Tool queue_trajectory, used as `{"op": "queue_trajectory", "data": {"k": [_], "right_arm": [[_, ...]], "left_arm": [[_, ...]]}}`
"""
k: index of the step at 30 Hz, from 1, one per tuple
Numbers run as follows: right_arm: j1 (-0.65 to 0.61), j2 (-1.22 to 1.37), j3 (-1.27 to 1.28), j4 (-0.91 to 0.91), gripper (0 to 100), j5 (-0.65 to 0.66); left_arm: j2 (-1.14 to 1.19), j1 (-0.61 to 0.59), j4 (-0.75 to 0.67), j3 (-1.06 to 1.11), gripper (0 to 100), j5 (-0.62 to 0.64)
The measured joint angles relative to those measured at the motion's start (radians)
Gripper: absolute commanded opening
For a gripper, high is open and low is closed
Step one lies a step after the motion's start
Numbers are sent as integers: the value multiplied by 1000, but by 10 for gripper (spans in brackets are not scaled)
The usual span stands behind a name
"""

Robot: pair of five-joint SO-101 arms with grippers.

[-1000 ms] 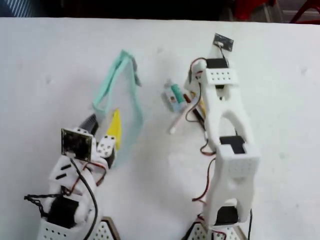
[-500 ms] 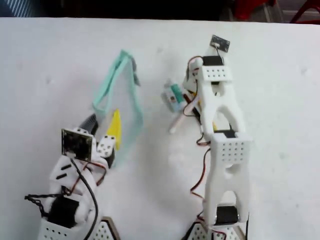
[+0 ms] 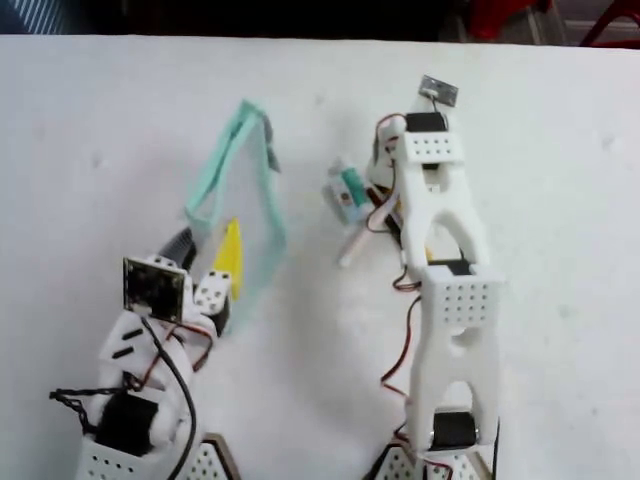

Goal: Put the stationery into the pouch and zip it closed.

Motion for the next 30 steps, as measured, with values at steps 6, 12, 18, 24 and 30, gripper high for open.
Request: {"op": "queue_trajectory", "data": {"k": [6, 12, 18, 24, 30], "right_arm": [[3, 0, 0, 0, 23, 0], [12, 0, 0, 0, 16, 0], [11, 0, 0, 0, 16, 0], [9, -14, 0, 48, 16, 0], [9, -114, 0, 87, 17, 2]], "left_arm": [[0, 0, 0, 0, 101, -37], [0, 0, 0, 0, 102, -43], [0, 0, 0, 0, 103, -44], [0, 0, 0, 0, 139, -49], [2, 2, 110, -23, 192, -51]]}}
